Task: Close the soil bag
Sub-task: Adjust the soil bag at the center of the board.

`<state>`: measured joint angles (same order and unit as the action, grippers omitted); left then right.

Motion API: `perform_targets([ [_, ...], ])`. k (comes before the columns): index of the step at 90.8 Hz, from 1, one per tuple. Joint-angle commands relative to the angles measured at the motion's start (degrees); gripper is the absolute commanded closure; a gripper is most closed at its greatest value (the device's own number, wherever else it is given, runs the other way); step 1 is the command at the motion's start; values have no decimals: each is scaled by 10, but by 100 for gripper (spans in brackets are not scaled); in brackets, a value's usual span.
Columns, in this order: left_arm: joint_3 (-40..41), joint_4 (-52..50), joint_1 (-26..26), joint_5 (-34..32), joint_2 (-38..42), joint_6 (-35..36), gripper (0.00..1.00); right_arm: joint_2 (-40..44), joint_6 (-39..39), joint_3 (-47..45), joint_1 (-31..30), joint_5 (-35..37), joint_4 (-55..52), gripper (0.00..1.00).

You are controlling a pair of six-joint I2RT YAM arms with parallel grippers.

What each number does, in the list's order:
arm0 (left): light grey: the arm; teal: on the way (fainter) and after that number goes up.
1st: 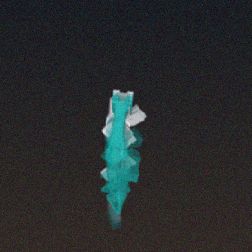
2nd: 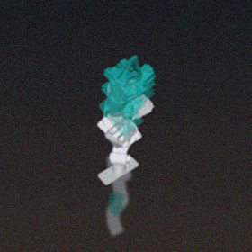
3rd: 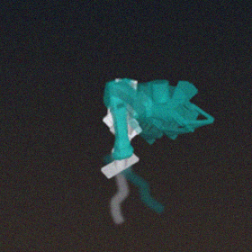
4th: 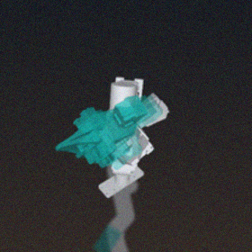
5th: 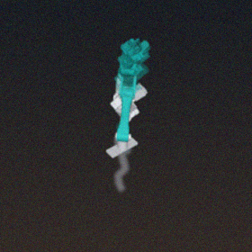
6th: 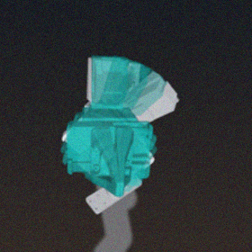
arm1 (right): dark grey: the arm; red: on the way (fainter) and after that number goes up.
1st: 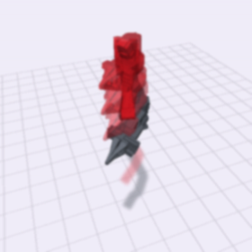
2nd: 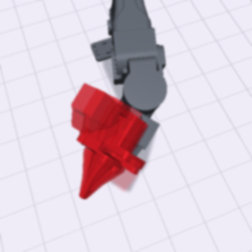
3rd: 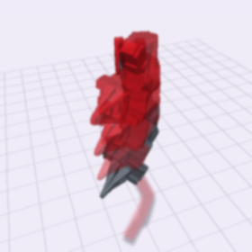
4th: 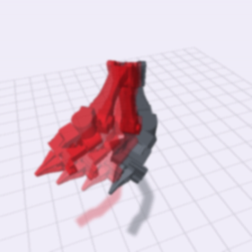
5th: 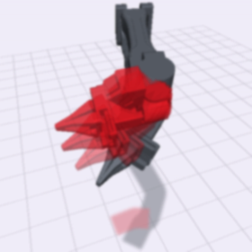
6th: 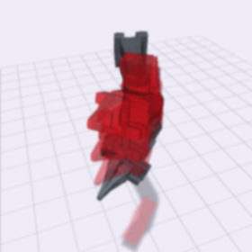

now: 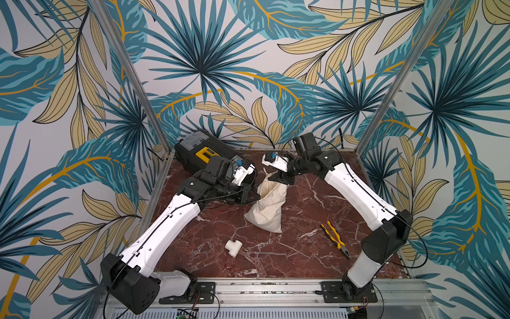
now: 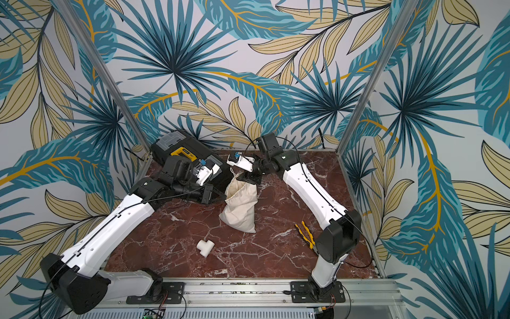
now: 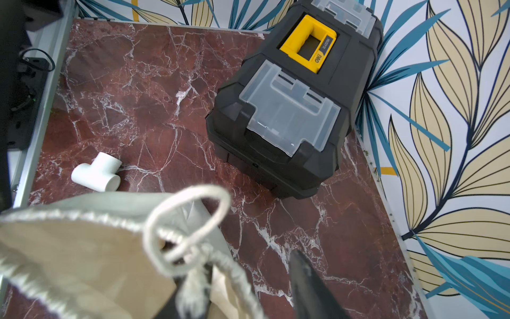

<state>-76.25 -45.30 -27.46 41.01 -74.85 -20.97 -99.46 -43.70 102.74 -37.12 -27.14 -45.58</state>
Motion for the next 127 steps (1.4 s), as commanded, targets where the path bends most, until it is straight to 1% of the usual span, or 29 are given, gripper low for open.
perform_targets([
  [1, -21, -4, -2, -6, -4, 9, 100, 12, -1, -19, -2, -6, -7, 73],
  [4, -23, -4, -2, -9, -6, 9, 100, 19, 4, -23, -2, -4, -3, 86],
  [6, -25, -3, -2, -11, -7, 10, 100, 24, 9, -26, -2, -1, 0, 93],
  [7, -27, -4, -2, -13, -8, 10, 100, 27, 13, -28, -2, 2, 4, 98],
  [8, -28, -3, -2, -15, -9, 10, 100, 29, 17, -30, -2, 4, 7, 100],
  [19, -49, -6, -2, -35, -29, 13, 100, 78, 102, -62, -2, 38, 65, 100],
  [25, -66, -9, -2, -46, -42, 16, 100, 108, 151, -78, -2, 41, 99, 100],
  [31, -86, -7, -1, -55, -55, 16, 100, 140, 229, -98, -2, 55, 146, 100],
  [32, -89, -6, -1, -57, -57, 15, 99, 145, 242, -100, -2, 55, 151, 100],
  [33, -92, -6, -1, -58, -59, 15, 95, 150, 255, -102, -2, 56, 157, 100],
  [34, -94, -5, -2, -60, -61, 14, 93, 155, 268, -104, -2, 56, 163, 100],
  [41, -104, 7, -2, -64, -68, 6, 66, 175, 361, -111, -2, 70, 196, 100],
  [45, -104, 18, -1, -66, -70, -2, 54, 179, 410, -112, -2, 75, 209, 100],
  [52, -92, 45, -2, -70, -62, -21, 46, 179, 480, -116, -2, 87, 225, 100],
  [62, -49, 101, -2, -81, -34, -57, 36, 183, 563, -139, -2, 108, 258, 100],
  [68, -15, 128, -3, -95, -16, -80, 33, 190, 605, -167, -2, 112, 289, 100],
  [79, 27, 157, -5, -133, 7, -111, 31, 206, 667, -221, -2, 135, 333, 100],
  [90, 42, 157, -8, -155, 2, -144, 30, 224, 718, -273, -2, 161, 366, 100],
  [97, 34, 139, -18, -179, -7, -152, 30, 231, 734, -293, -2, 166, 391, 100],
  [106, 25, 124, -28, -205, -10, -172, 30, 230, 740, -296, -2, 169, 396, 100],
  [115, 24, 124, -37, -223, -8, -205, 23, 230, 742, -297, -2, 166, 401, 100],
  [127, 16, 114, -58, -241, -7, -225, 19, 233, 754, -305, -2, 162, 413, 100],
])
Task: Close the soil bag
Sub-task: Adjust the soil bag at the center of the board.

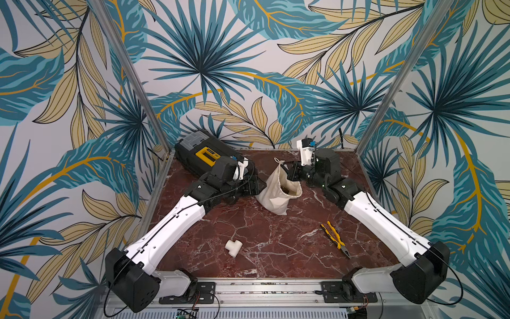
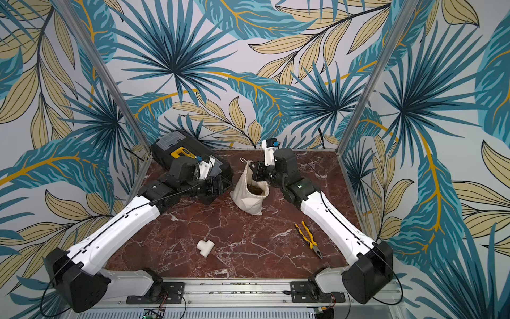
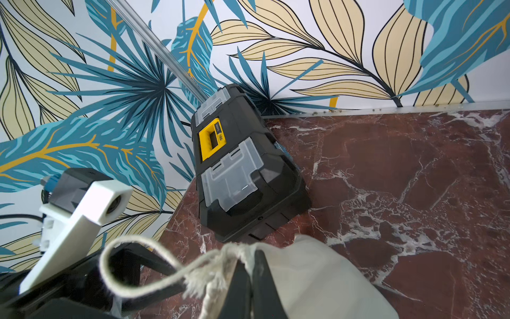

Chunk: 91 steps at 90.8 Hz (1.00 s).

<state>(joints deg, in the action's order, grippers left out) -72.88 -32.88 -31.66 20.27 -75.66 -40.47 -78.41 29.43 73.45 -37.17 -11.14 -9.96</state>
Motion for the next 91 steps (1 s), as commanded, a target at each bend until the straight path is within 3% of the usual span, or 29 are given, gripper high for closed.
perform_targets([
  [1, -19, -11, -19, -35, 2, -30, 18, 23, 24, -13, -2, 2, 58, 100],
  [20, -38, 11, -59, -73, 26, -61, 16, 24, 33, -12, -1, 10, 63, 100],
  [45, -96, 0, -115, -88, -16, -77, 11, 28, 42, 12, -3, 45, 49, 100],
  [65, -76, -84, -118, -141, -28, -113, 11, 31, 51, 10, -4, 45, 51, 100],
  [91, -55, -46, -115, -139, -62, -143, 10, 31, 48, 16, -8, 43, 51, 100],
])
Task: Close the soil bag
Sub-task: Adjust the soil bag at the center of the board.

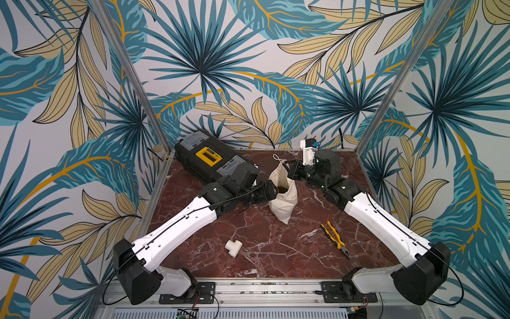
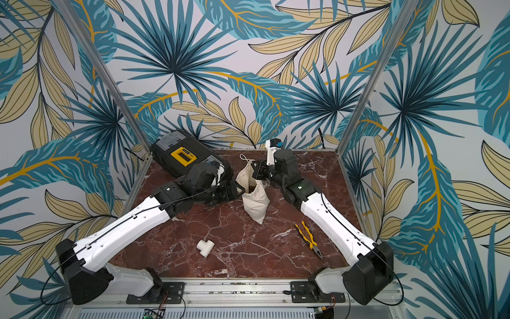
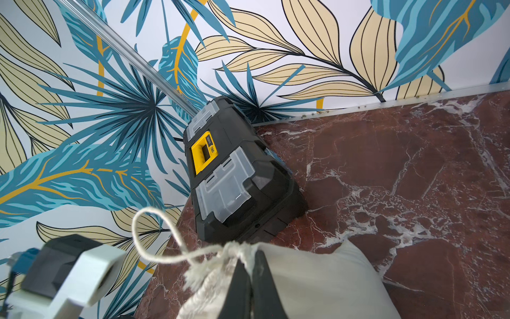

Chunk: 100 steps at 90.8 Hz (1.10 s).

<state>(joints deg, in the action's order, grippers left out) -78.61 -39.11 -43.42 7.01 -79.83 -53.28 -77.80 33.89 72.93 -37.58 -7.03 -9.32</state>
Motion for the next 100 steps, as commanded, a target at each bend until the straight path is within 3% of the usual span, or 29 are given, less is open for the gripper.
perform_targets([
  [1, 2, 20, 2, -5, -22, -15, 10, 24, 3, 21, -4, 2, 45, 100],
  [27, -31, 35, 5, 13, -56, -16, 10, 32, 11, 14, -6, 5, 41, 100],
  [34, -27, 57, 5, 21, -62, -29, 15, 36, 14, 12, -6, 14, 38, 100],
  [38, -27, 72, 6, 29, -65, -36, 23, 40, 16, 12, -7, 20, 35, 100],
  [47, -33, 77, 7, 38, -65, -37, 66, 48, 19, 16, -7, 52, 15, 100],
  [55, -36, 55, 15, 39, -49, -19, 86, 61, 12, 24, -7, 83, -11, 100],
  [60, -37, 36, 24, 44, -34, 3, 92, 67, 4, 31, -7, 94, -33, 100],
  [72, -59, -26, 56, 67, -15, 71, 98, 69, -25, 53, -6, 58, -96, 100],
  [90, -167, -207, 60, 78, -63, 217, 100, 96, -51, 23, -6, -10, -184, 100],
  [100, -192, -237, 60, 106, -84, 263, 100, 118, -72, -6, -6, -59, -192, 100],
])
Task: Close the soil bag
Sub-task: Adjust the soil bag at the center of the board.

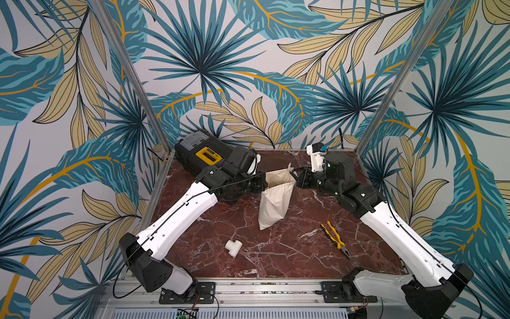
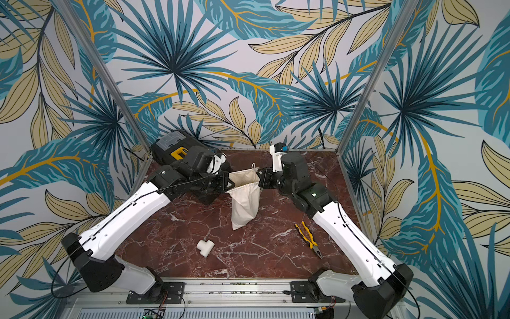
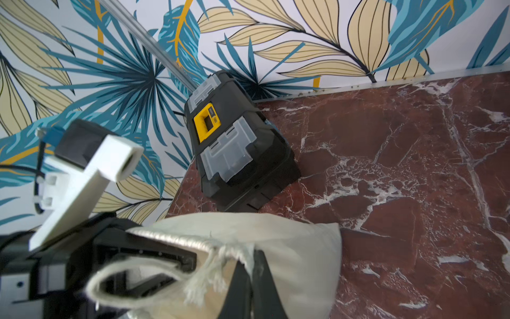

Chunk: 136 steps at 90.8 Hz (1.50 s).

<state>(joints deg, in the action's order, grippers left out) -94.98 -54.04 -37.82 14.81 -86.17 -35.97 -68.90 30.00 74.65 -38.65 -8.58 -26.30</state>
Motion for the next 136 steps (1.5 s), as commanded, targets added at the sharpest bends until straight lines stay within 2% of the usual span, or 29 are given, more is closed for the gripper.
perform_targets([
  [1, -30, -88, 4, 32, -22, 93, 100, 31, -35, -25, 4, -49, -23, 100],
  [5, -32, -88, 4, 49, -28, 105, 100, 35, -48, -32, 4, -78, -23, 97],
  [11, -38, -88, 4, 74, -40, 121, 100, 32, -73, -28, 5, -125, -34, 72],
  [16, -42, -92, 4, 87, -50, 133, 100, 23, -96, -12, 5, -150, -55, 54],
  [19, -42, -95, 3, 92, -53, 140, 100, 14, -115, 4, 6, -156, -76, 47],
  [25, -44, -99, 3, 97, -59, 152, 100, -12, -157, 49, 5, -147, -125, 40],
  [31, -47, -102, 4, 100, -62, 159, 100, -41, -198, 94, 5, -147, -167, 37],
  [45, -51, -100, 4, 102, -60, 169, 100, -107, -259, 172, 5, -214, -239, 36],
  [71, -50, -98, 4, 108, -60, 174, 100, -117, -326, 180, 5, -181, -310, 36],
  [88, -49, -99, 5, 109, -57, 177, 100, -130, -333, 171, 5, -169, -310, 39],
  [100, -48, -98, 5, 112, -55, 177, 100, -139, -322, 159, 5, -147, -288, 46],
  [109, -46, -99, 8, 114, -54, 175, 91, -149, -317, 162, 6, -146, -270, 54],
  [115, -46, -99, 10, 113, -53, 173, 86, -160, -312, 168, 5, -153, -265, 62],
  [119, -46, -99, 12, 110, -52, 168, 81, -166, -303, 173, 6, -160, -262, 73],
  [122, -45, -99, 12, 109, -51, 164, 77, -168, -296, 176, 5, -160, -258, 84],
  [125, -44, -98, 15, 108, -49, 160, 74, -169, -284, 179, 5, -155, -253, 99],
  [136, -42, -93, 14, 103, -43, 143, 68, -158, -222, 177, 6, -133, -208, 100],
])
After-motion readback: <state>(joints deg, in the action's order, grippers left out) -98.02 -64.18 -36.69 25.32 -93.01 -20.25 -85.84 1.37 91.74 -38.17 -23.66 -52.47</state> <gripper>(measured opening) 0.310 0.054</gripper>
